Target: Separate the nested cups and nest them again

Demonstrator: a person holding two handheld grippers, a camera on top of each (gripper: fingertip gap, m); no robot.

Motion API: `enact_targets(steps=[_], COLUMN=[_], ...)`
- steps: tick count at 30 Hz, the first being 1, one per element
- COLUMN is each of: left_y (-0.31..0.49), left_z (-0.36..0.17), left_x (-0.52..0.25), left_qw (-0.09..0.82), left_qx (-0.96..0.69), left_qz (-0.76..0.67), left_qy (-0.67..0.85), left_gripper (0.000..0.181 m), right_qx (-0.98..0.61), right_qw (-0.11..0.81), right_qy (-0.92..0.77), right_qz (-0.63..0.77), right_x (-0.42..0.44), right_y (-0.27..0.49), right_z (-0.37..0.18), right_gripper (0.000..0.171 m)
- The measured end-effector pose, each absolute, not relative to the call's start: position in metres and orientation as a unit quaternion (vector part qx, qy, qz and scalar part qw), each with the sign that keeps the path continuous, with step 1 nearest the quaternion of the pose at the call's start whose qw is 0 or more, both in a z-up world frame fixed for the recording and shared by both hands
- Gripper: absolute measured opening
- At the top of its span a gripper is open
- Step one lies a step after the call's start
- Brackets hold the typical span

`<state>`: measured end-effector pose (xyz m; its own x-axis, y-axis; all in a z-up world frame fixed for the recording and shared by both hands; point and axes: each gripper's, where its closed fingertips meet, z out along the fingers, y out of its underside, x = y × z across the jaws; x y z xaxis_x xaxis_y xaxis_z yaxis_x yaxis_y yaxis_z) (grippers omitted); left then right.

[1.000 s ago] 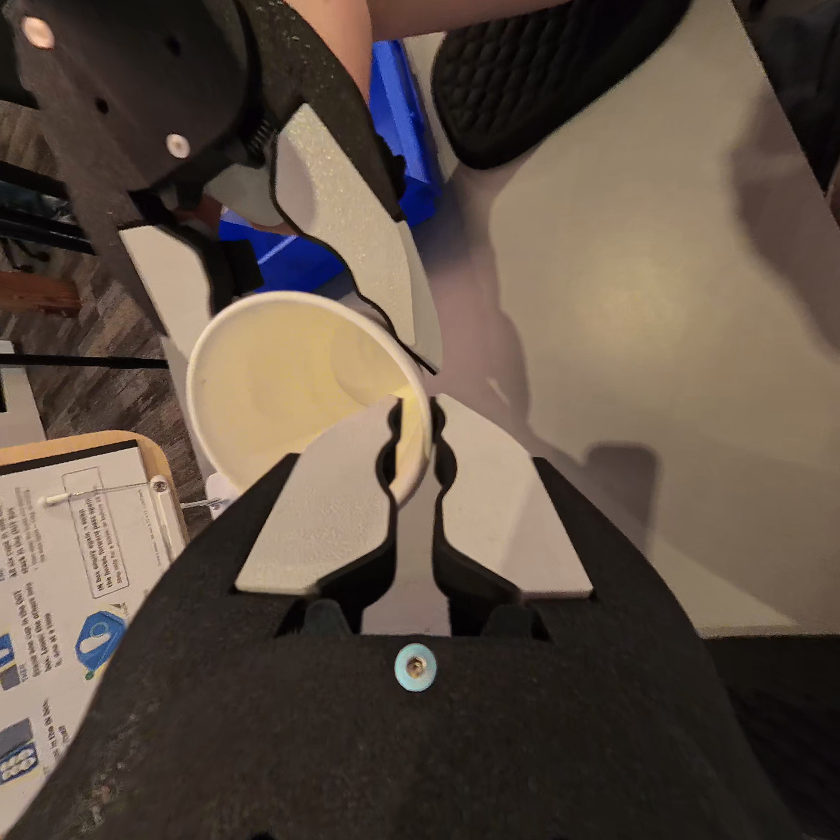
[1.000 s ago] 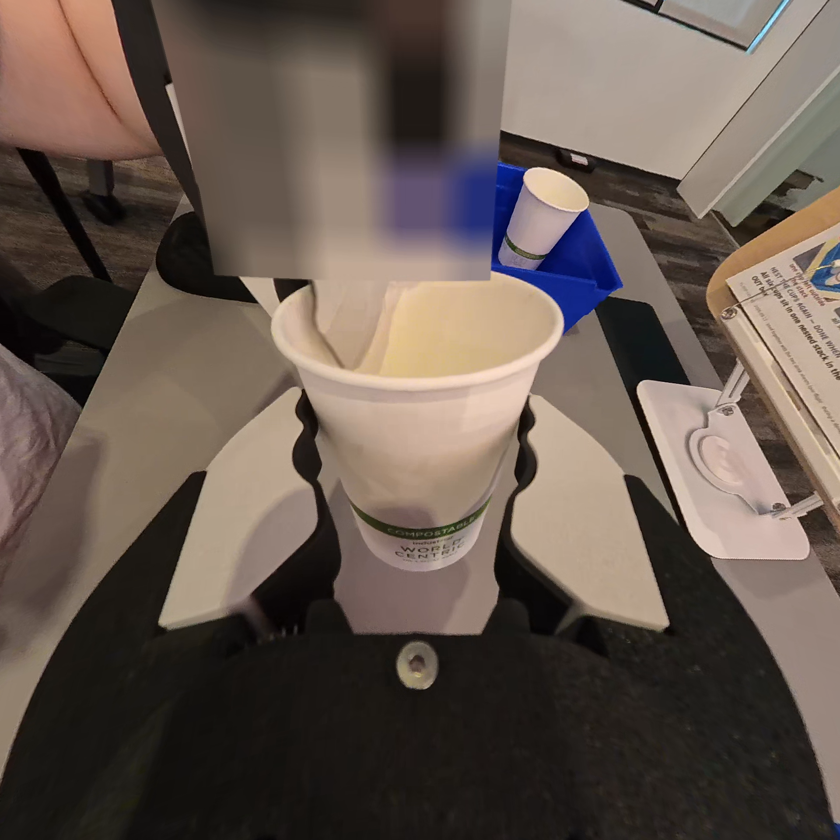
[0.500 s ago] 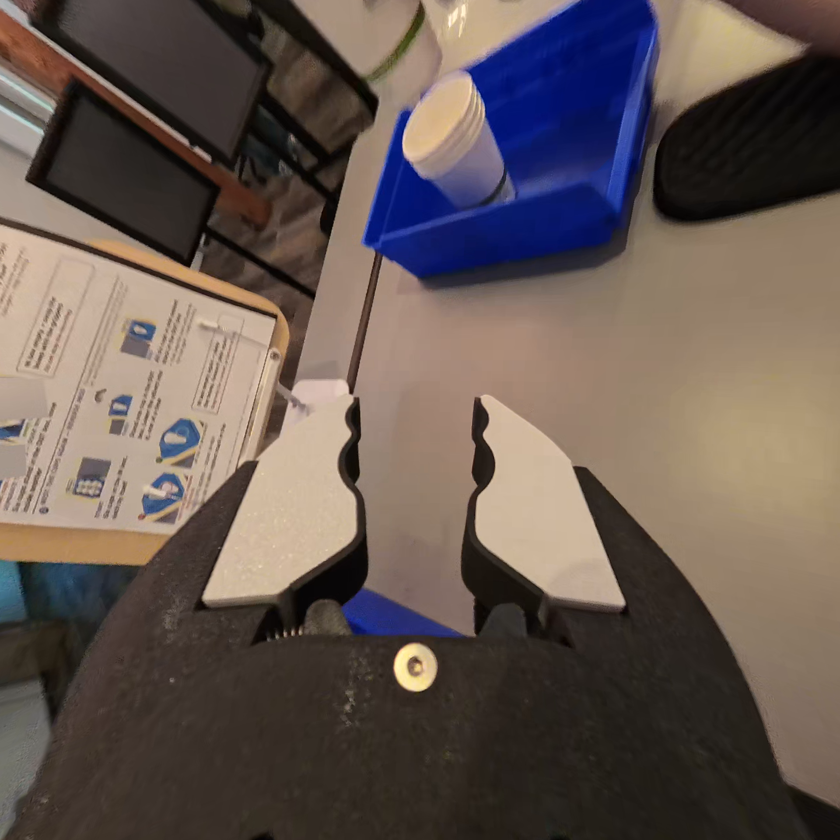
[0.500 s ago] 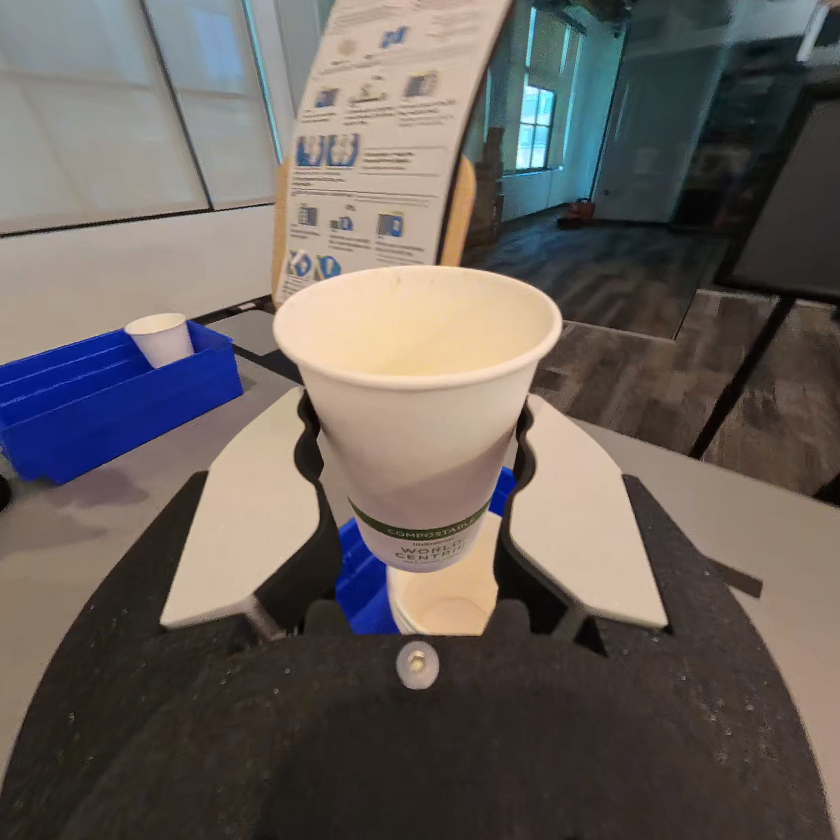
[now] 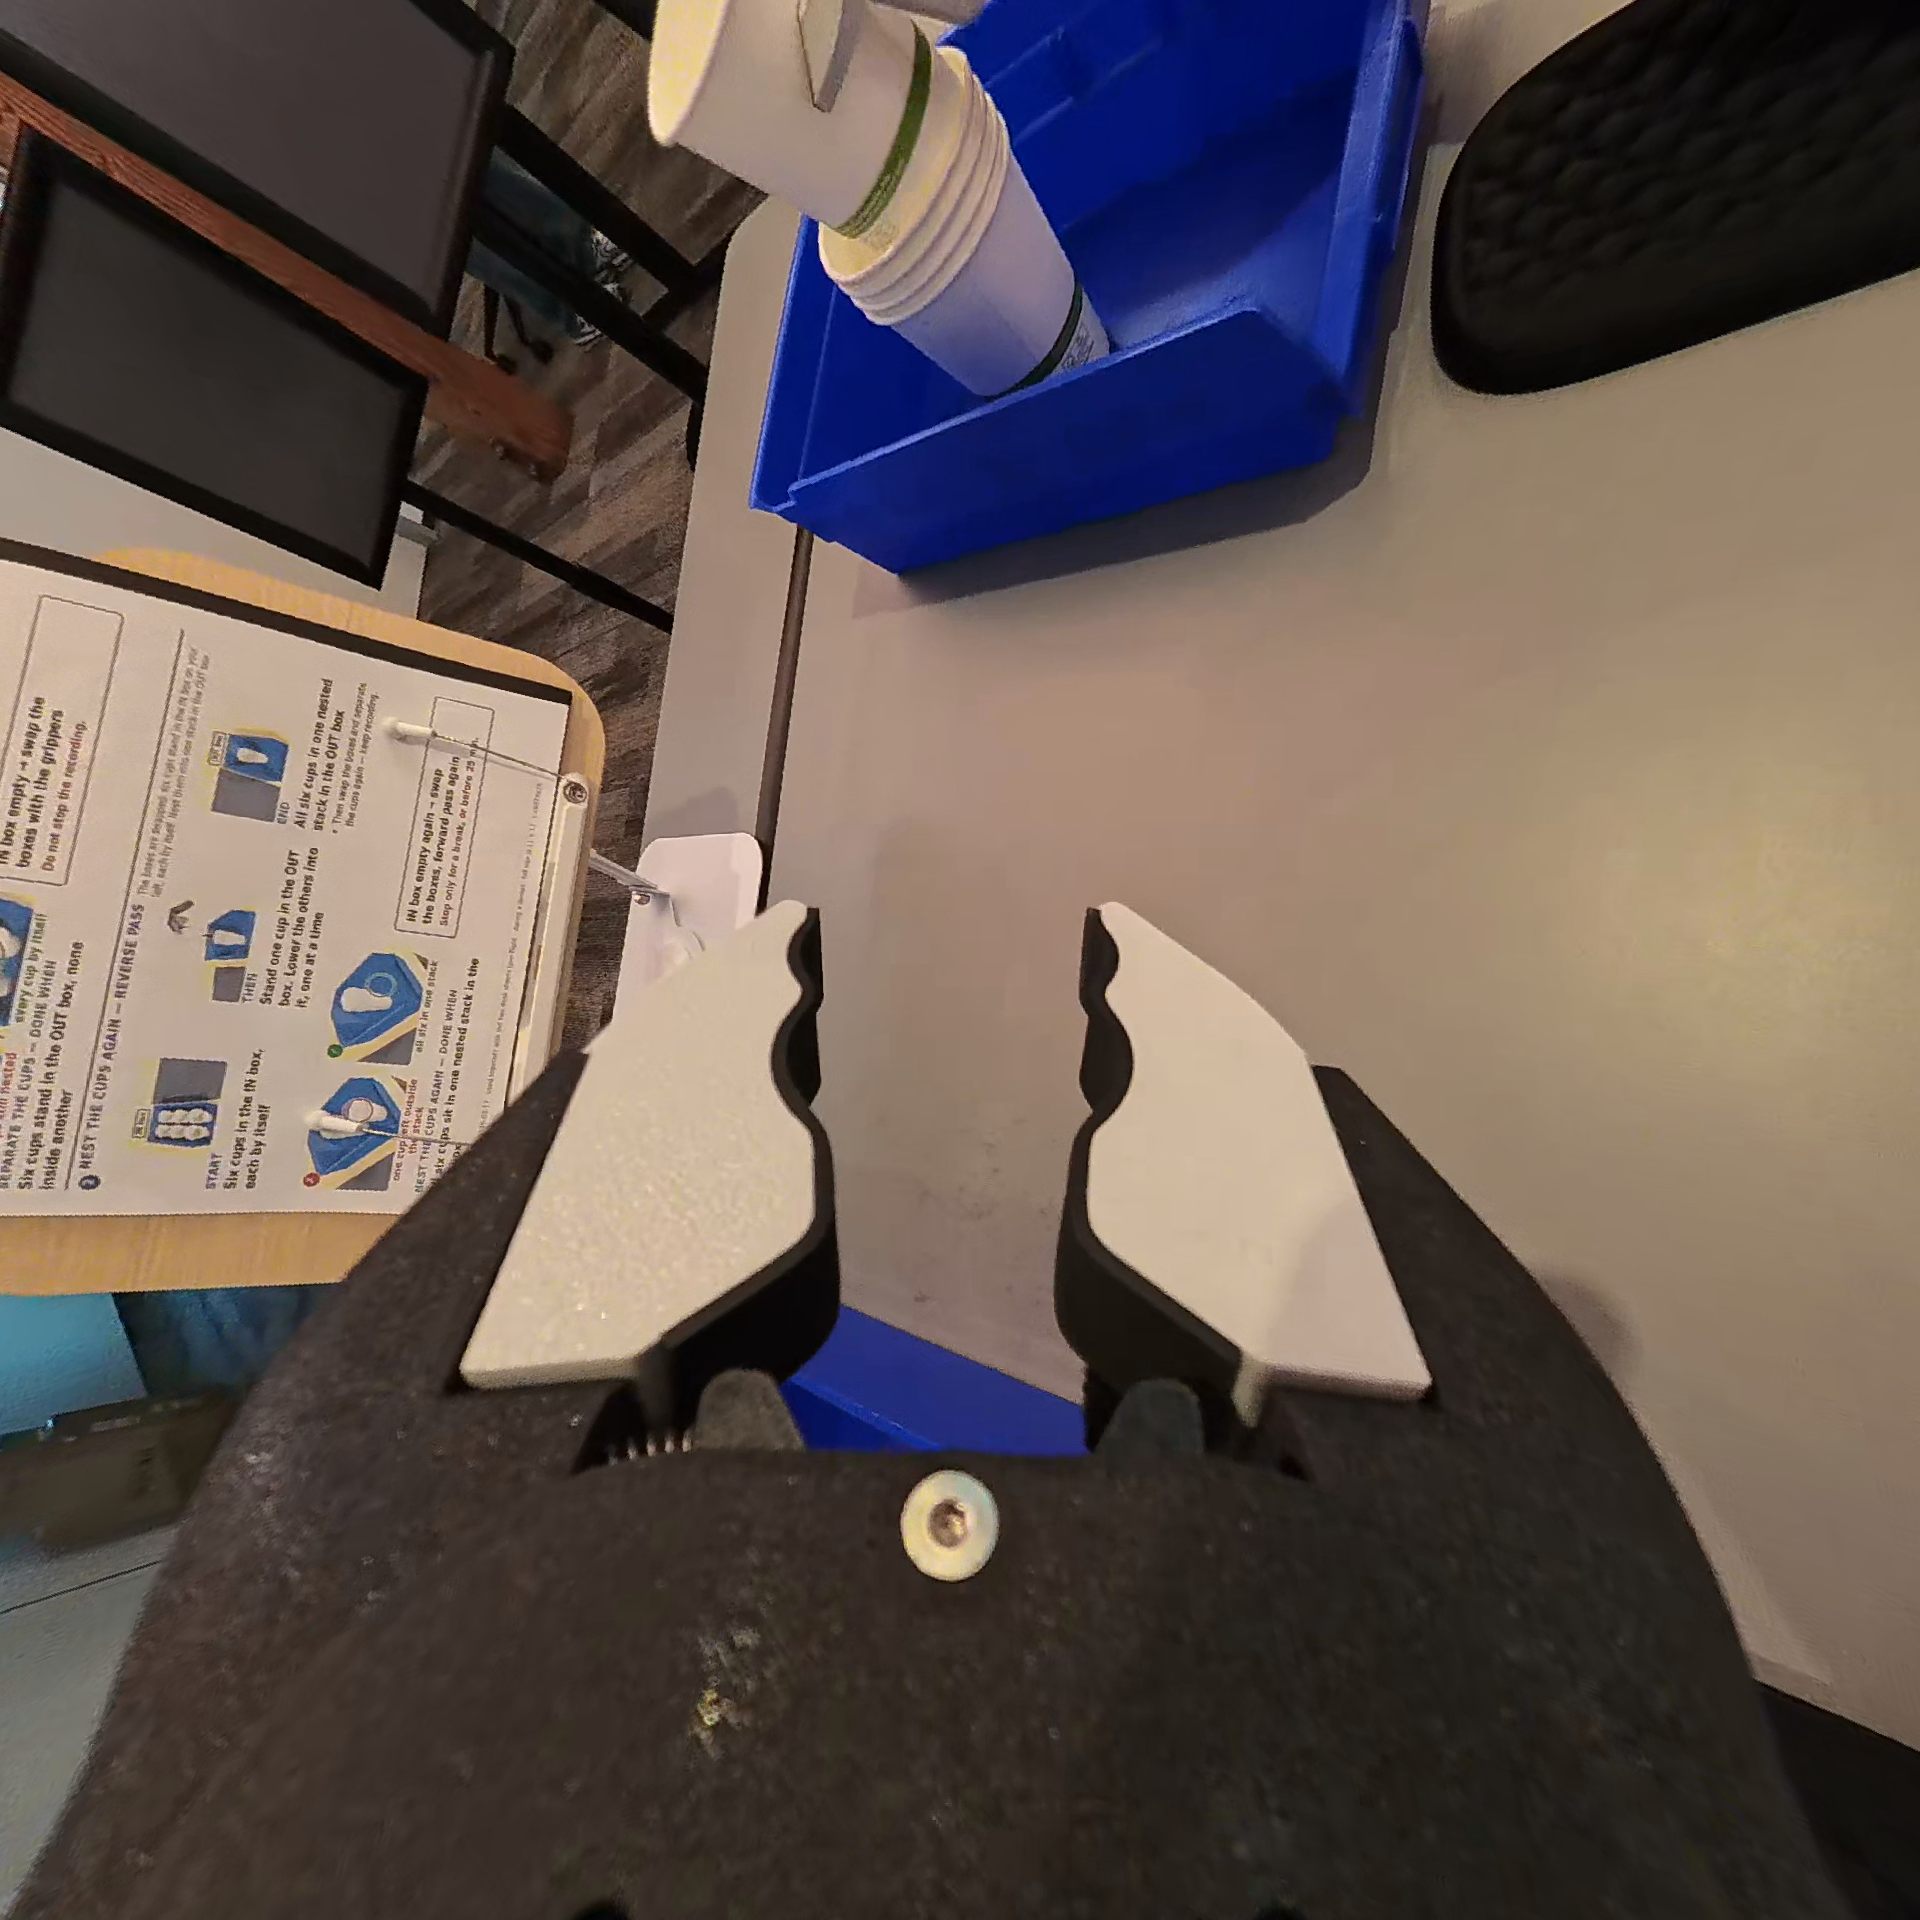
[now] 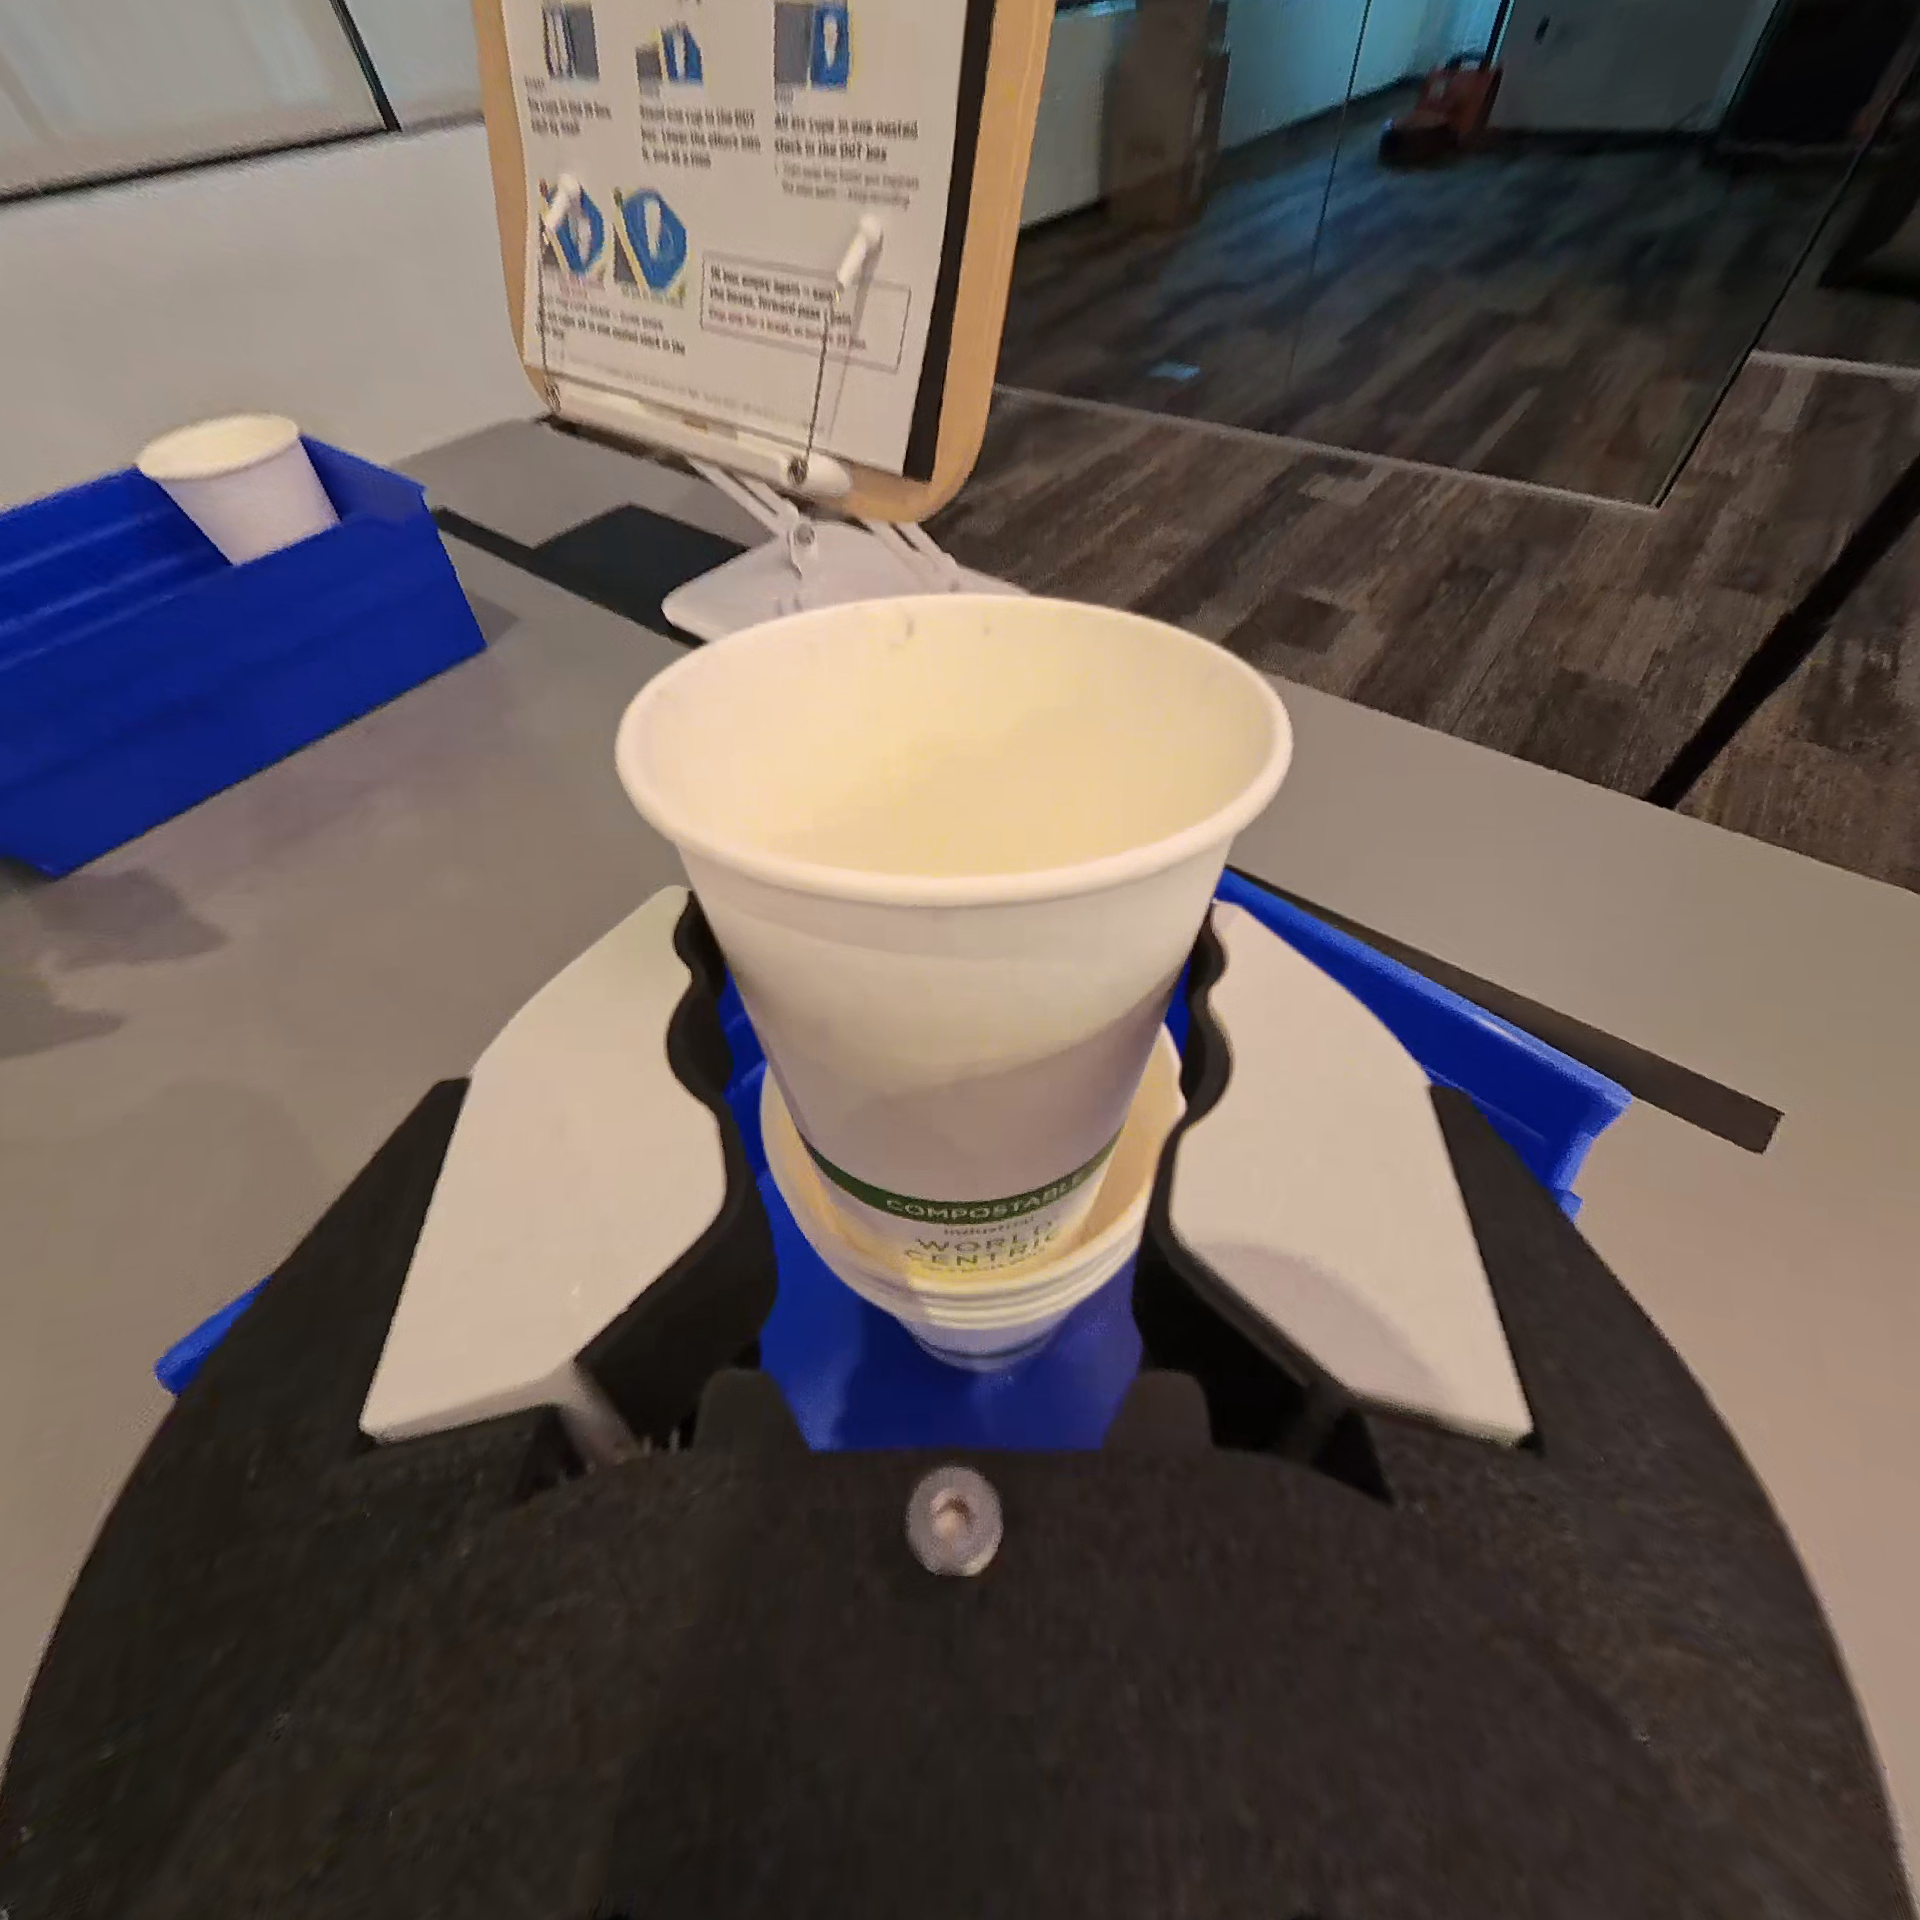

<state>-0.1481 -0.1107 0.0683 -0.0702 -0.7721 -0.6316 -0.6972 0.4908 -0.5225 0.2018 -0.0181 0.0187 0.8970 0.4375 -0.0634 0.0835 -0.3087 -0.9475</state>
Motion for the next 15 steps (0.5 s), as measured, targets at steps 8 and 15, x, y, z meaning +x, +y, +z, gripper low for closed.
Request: enact_targets(steps=[8,15], left_y=[-0.11,-0.074], left_z=[0.068,0.092], left_x=[-0.151,-0.193], left_qw=[0.458,0.481], left_qx=[-0.509,-0.54], left_qz=[-0.039,0.031], left_qy=[0.728,0.69], left_gripper=[0.047,0.05], right_qx=[-0.837,-0.879], right_qw=[0.505,0.439], right_qy=[-0.165,-0.167], right_qz=[0.127,0.083], right_x=[0.207,0.218], right_y=[-0.025,-0.043], right_z=[0.0,-0.011], right_gripper=[0.086,0.087])
